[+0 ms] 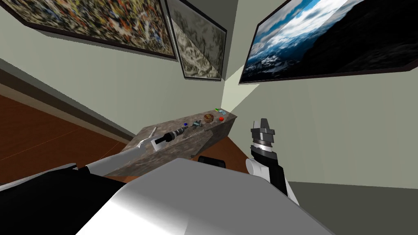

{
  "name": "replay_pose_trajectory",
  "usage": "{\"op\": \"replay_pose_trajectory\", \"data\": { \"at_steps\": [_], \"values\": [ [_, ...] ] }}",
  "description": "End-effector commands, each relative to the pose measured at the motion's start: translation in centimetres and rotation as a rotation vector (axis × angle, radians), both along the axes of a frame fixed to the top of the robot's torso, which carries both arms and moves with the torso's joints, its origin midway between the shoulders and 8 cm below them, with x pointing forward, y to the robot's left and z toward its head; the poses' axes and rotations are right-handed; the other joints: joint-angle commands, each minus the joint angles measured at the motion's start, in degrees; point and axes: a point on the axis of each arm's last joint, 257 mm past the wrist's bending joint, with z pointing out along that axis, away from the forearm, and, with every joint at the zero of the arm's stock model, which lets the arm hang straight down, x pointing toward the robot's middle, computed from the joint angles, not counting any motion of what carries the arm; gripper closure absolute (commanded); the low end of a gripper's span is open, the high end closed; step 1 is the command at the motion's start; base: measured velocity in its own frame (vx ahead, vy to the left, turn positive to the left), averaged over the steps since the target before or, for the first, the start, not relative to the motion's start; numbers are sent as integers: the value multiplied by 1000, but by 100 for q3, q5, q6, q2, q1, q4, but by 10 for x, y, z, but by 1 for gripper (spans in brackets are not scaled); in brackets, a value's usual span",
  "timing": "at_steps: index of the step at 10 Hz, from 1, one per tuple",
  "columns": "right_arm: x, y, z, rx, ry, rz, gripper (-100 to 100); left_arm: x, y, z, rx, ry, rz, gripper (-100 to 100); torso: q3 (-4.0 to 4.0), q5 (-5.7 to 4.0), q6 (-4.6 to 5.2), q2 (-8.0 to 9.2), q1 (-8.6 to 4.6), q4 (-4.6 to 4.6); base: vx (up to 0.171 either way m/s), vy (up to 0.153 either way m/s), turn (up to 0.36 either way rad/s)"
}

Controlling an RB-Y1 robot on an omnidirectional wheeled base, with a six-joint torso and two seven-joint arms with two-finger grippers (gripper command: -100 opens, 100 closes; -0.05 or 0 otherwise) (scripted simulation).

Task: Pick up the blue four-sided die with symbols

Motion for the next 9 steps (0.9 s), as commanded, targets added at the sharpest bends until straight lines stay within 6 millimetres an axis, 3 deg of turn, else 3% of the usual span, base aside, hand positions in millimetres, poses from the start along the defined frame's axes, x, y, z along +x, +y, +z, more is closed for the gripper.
{"op": "replay_pose_trajectory", "data": {
  "at_steps": [1,2,5,6,9],
  "values": [
    [0,0,0,0,0,0,0,-5,34,-16,64,71,48,-100,0,0,0,0,0,0,63,-30,-233],
    [0,0,0,0,0,0,0,-5,37,-14,77,72,45,-100,-1,0,-4,-1,0,-1,47,-18,-34],
    [0,0,0,0,0,0,0,-21,104,-33,201,188,133,-100,-1,1,-3,-2,3,-1,71,-15,-174],
    [0,0,0,0,0,0,0,-21,104,-33,201,188,133,-100,-5,1,-5,-9,6,-2,60,-8,-46],
    [0,0,0,0,0,0,0,-44,165,-45,308,289,219,-100,-3,1,-3,-4,1,-1,71,-14,-162]
  ]
}}
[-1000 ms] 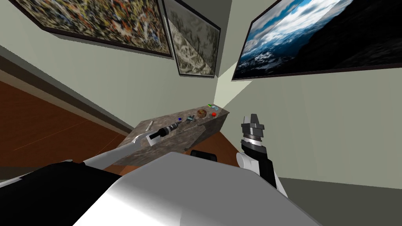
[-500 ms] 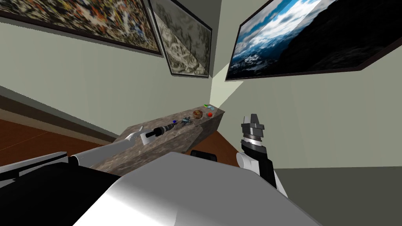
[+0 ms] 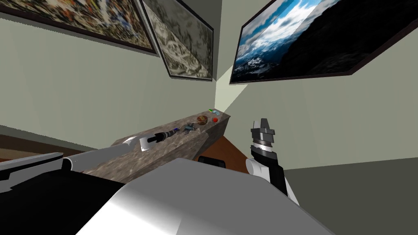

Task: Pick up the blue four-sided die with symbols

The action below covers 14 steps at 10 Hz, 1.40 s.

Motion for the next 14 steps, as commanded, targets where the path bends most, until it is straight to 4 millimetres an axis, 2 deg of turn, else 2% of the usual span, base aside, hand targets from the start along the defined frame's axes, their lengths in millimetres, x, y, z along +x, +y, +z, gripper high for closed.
{"op": "replay_pose_trajectory", "data": {
  "at_steps": [1,4,7,8,9,10,13,14],
  "values": [
    [0,0,0,0,0,0,0,-3,17,-1,23,19,20,-100,0,0,0,0,0,0,59,-3,-31],
    [0,0,0,0,0,0,0,-28,64,-7,109,96,93,-100,0,0,1,-1,-1,0,81,-8,-114],
    [0,0,0,0,0,0,0,-50,98,-11,170,154,150,-100,2,1,-2,4,0,1,72,-1,-94],
    [0,0,0,0,0,0,0,-45,92,-10,156,140,135,-100,2,1,-1,5,1,1,31,5,-20],
    [0,0,0,0,0,0,0,-46,93,-10,159,143,139,0,9,2,-3,16,1,3,6,1,3],
    [0,0,0,0,0,0,0,-51,104,-12,155,147,175,-100,15,2,-3,26,0,6,-56,17,-248],
    [0,0,0,0,0,0,0,-65,133,-19,142,159,280,-100,51,6,3,89,16,20,-169,34,-383],
    [0,0,0,0,0,0,0,-66,135,-19,144,159,282,-100,58,6,3,101,9,23,-133,10,-96]
  ]
}}
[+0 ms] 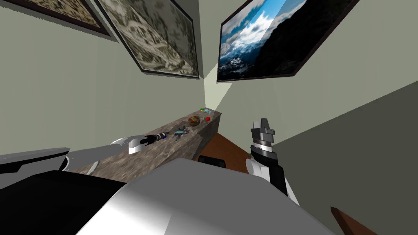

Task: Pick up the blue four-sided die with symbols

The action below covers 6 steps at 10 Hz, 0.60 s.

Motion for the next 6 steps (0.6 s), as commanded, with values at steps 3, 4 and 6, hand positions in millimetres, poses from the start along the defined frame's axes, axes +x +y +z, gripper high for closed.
{"op": "replay_pose_trajectory", "data": {
  "at_steps": [3,4,6],
  "values": [
    [0,0,0,0,0,0,0,-17,33,-4,1,0,113,-100,-5,1,10,-5,7,-3,-140,31,-305],
    [0,0,0,0,0,0,0,-22,40,-6,-2,-2,144,-100,1,3,6,4,13,0,-178,16,-342],
    [0,0,0,0,0,0,0,-29,51,-6,3,-3,183,-100,-5,1,-1,-9,5,-2,-99,1,-171]
  ]
}}
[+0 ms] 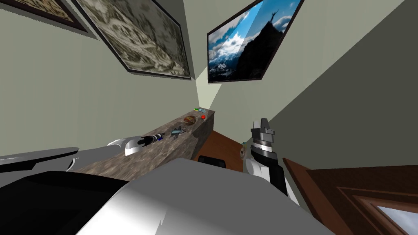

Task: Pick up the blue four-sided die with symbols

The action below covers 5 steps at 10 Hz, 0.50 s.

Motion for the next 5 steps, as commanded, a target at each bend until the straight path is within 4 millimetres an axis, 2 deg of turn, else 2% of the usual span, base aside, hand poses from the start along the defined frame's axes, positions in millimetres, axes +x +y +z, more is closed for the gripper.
{"op": "replay_pose_trajectory", "data": {
  "at_steps": [1,2,3,4,5],
  "values": [
    [0,0,0,0,0,0,0,-9,13,-2,2,-3,53,-100,0,0,0,0,0,0,-127,-13,-427],
    [0,0,0,0,0,0,0,-9,13,-2,2,-3,53,-100,2,-1,5,5,-6,0,-101,-1,-140],
    [0,0,0,0,0,0,0,-6,12,1,2,-4,47,-100,1,0,-7,0,0,0,-34,3,5],
    [0,0,0,0,0,0,0,-7,12,0,1,-4,48,100,-9,1,-7,-17,3,-3,-8,0,8],
    [0,0,0,0,0,0,0,-8,13,0,2,-2,49,100,-16,1,-1,-30,1,-4,-5,1,-2]
  ]
}}
